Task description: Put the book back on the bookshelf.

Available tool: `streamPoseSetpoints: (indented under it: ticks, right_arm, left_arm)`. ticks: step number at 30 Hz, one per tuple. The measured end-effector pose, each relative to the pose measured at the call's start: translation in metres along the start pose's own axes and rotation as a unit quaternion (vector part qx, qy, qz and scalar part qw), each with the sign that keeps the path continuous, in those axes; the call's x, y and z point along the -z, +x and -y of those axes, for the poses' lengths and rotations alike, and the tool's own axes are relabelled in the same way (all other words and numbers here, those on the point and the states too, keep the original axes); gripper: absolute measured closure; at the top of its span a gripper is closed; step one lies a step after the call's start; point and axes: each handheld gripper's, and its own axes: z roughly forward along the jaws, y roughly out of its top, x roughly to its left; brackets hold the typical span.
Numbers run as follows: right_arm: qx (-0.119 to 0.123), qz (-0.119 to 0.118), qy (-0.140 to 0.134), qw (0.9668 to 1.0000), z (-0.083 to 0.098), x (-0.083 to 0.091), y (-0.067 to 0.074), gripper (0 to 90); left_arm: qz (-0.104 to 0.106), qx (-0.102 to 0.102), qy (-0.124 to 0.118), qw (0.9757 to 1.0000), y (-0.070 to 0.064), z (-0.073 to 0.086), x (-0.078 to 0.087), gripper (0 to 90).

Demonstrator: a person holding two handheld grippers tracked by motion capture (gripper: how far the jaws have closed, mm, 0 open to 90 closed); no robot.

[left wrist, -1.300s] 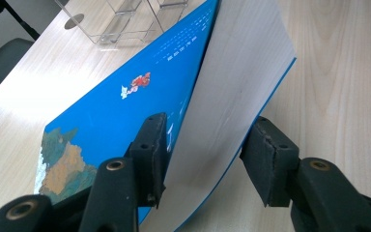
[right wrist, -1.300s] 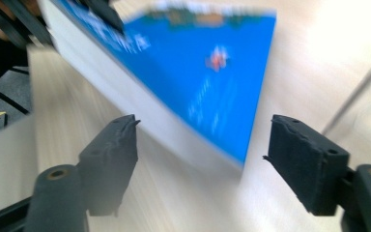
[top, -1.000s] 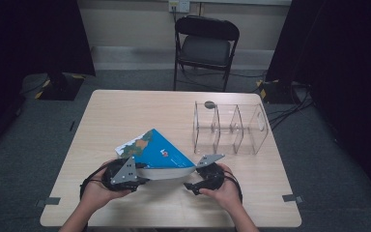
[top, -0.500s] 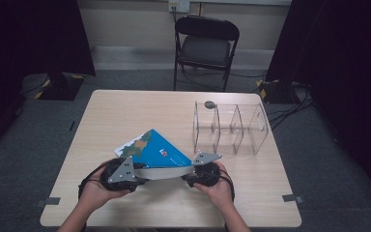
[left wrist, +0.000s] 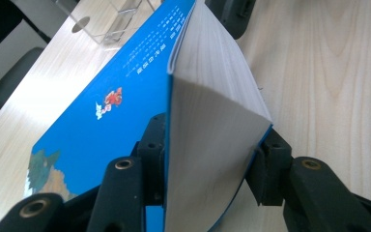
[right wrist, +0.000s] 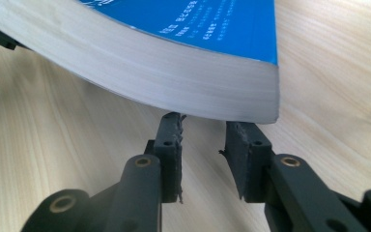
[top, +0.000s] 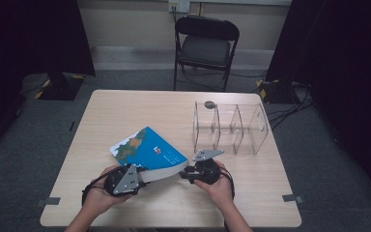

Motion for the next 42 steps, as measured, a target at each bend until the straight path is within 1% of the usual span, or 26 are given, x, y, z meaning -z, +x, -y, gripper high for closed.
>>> streamPoseSetpoints:
  ticks: [2,3,4,5,6,7,8,9,11,13,15,16,17,18,19,20,21,25,26,29,30,31,34,37,38,42]
  right_arm:
    - [0.003,-0.003,-0.012,0.9999,-0.001,0.0,0.001,63.5]
    - [0.006,-0.003,-0.016,0.9999,-0.002,0.0,0.002,59.5]
    - [0.011,-0.002,-0.017,0.9998,-0.003,0.0,0.003,51.6]
    - [0.017,0.0,-0.016,0.9997,-0.004,-0.001,0.004,46.3]
    - [0.028,0.01,-0.01,0.9995,-0.004,-0.002,0.005,40.4]
    - [0.027,0.013,-0.008,0.9995,-0.004,-0.003,0.004,38.8]
    - [0.015,0.007,-0.012,0.9998,-0.002,-0.003,0.003,37.8]
    - [0.014,0.007,-0.013,0.9998,-0.001,-0.003,0.003,36.3]
    - [0.015,0.016,-0.008,0.9997,0.002,-0.003,0.001,32.6]
    - [0.005,0.011,-0.01,0.9999,0.005,-0.001,0.0,31.9]
    - [0.006,0.016,-0.006,0.9998,0.007,0.0,0.0,30.7]
    - [0.007,0.015,-0.002,0.9999,0.008,0.001,-0.001,30.0]
    - [0.006,0.02,-0.002,0.9998,0.009,0.003,-0.001,29.3]
    - [0.005,0.023,-0.001,0.9997,0.01,0.004,-0.001,29.1]
    - [0.001,0.02,0.0,0.9998,0.011,0.005,-0.001,28.7]
    - [0.0,0.02,0.0,0.9998,0.012,0.006,-0.002,28.3]
    - [0.001,0.019,0.002,0.9998,0.013,0.007,-0.002,28.3]
    - [0.0,0.025,0.021,0.9995,0.018,0.007,-0.003,27.0]
    - [0.001,0.027,0.023,0.9994,0.019,0.006,-0.003,26.5]
    - [0.006,0.037,0.027,0.9989,0.021,0.005,-0.003,24.7]
    - [0.007,0.038,0.027,0.9989,0.021,0.004,-0.003,24.7]
    - [0.006,0.038,0.028,0.9988,0.021,0.003,-0.003,24.7]
    - [0.009,0.041,0.028,0.9987,0.016,0.002,-0.002,24.6]
    - [0.002,0.042,0.012,0.999,0.008,0.002,-0.002,24.6]
    - [0.001,0.045,0.004,0.999,0.002,0.003,-0.002,24.7]
    - [0.02,0.051,-0.017,0.9983,-0.018,0.005,0.0,24.9]
  left_arm:
    - [-0.005,0.008,-0.002,1.0,0.002,-0.002,0.003,57.7]
    - [-0.004,0.015,-0.002,0.9999,0.002,-0.003,0.005,57.8]
    - [-0.006,0.013,-0.005,0.9999,0.003,-0.004,0.005,57.9]
    - [-0.005,0.016,-0.008,0.9998,0.003,-0.005,0.006,58.0]
    - [-0.005,0.016,-0.005,0.9998,0.003,-0.005,0.008,58.0]
    - [-0.005,0.011,-0.008,0.9999,0.003,-0.007,0.009,58.0]
    - [-0.004,0.011,-0.01,0.9999,0.003,-0.009,0.011,58.1]
    - [0.002,0.019,-0.019,0.9997,0.004,-0.011,0.012,58.4]
    - [0.003,0.034,-0.031,0.9989,0.007,-0.016,0.017,59.0]
    - [0.003,0.046,-0.042,0.998,0.012,-0.02,0.023,59.8]
    - [0.007,0.064,-0.055,0.9964,0.018,-0.025,0.03,60.3]
    - [0.008,0.082,-0.062,0.9946,0.022,-0.027,0.034,60.3]
    - [0.007,0.09,-0.064,0.9939,0.025,-0.029,0.039,60.4]
    - [0.004,0.102,-0.07,0.9924,0.029,-0.031,0.044,60.5]
    - [0.005,0.11,-0.072,0.9913,0.032,-0.032,0.048,60.5]
    - [0.001,0.114,-0.073,0.9907,0.036,-0.034,0.053,60.5]
    - [-0.001,0.125,-0.078,0.9891,0.041,-0.035,0.058,60.5]
    - [-0.002,0.142,-0.075,0.987,0.051,-0.033,0.069,60.7]
    - [-0.004,0.145,-0.077,0.9865,0.051,-0.032,0.07,60.7]
    - [-0.002,0.137,-0.07,0.9881,0.05,-0.032,0.071,60.7]
    - [0.0,0.141,-0.069,0.9876,0.049,-0.033,0.07,60.8]
    - [0.0,0.135,-0.069,0.9884,0.049,-0.033,0.069,60.7]
    - [0.002,0.135,-0.068,0.9885,0.048,-0.035,0.067,60.7]
    - [0.003,0.136,-0.067,0.9885,0.047,-0.036,0.067,60.7]
    - [0.007,0.131,-0.064,0.9893,0.047,-0.036,0.067,60.7]
    - [0.012,0.128,-0.069,0.9893,0.042,-0.038,0.068,60.8]
